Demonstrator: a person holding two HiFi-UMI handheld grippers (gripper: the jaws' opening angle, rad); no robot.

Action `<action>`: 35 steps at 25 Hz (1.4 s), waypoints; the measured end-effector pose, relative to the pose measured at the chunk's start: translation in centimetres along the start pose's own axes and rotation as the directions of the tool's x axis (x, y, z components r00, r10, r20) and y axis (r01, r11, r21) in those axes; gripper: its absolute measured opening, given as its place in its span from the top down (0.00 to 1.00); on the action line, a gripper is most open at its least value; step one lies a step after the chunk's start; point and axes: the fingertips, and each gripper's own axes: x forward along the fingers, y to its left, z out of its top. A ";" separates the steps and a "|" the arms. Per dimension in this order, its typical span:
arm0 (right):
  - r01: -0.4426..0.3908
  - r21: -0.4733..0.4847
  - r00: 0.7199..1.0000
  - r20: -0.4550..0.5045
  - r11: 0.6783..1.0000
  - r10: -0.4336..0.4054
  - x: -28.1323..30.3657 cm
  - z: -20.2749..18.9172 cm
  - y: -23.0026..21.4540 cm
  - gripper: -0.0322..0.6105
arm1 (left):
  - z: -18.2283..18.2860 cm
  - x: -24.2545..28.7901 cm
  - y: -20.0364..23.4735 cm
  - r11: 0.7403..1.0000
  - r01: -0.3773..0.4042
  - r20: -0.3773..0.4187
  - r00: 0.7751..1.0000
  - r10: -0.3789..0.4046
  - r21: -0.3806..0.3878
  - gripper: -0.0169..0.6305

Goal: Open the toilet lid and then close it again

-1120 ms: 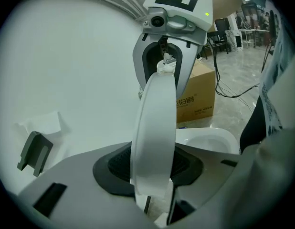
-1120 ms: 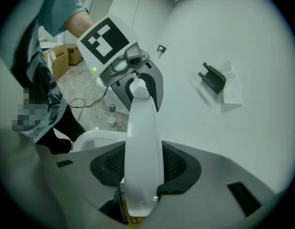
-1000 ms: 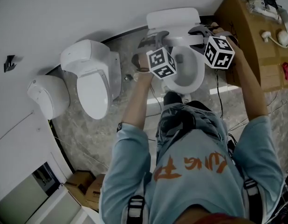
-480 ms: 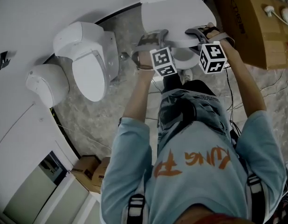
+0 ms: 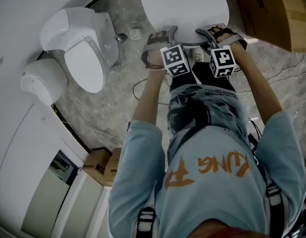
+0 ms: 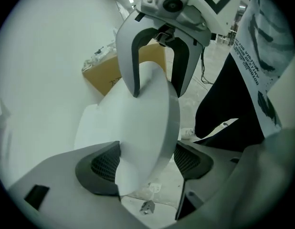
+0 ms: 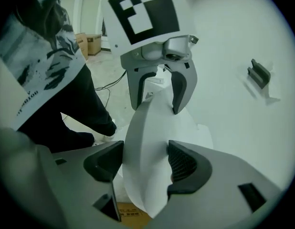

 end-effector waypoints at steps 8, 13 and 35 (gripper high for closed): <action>-0.050 0.036 0.999 -0.011 0.998 0.050 5.2 -1.4 4.9 0.48 | -1.6 4.7 -4.2 0.995 0.103 0.008 0.995 -0.103 -0.010 0.42; -0.027 0.056 1.000 -0.013 0.998 0.028 8.7 -2.8 7.6 0.49 | -2.2 8.2 -6.6 0.992 0.119 0.037 0.992 -0.118 -0.035 0.42; -0.012 0.225 0.988 -0.147 0.974 0.046 19.9 -7.5 13.9 0.54 | -4.6 19.5 -11.7 0.986 0.147 0.019 0.989 -0.146 -0.080 0.44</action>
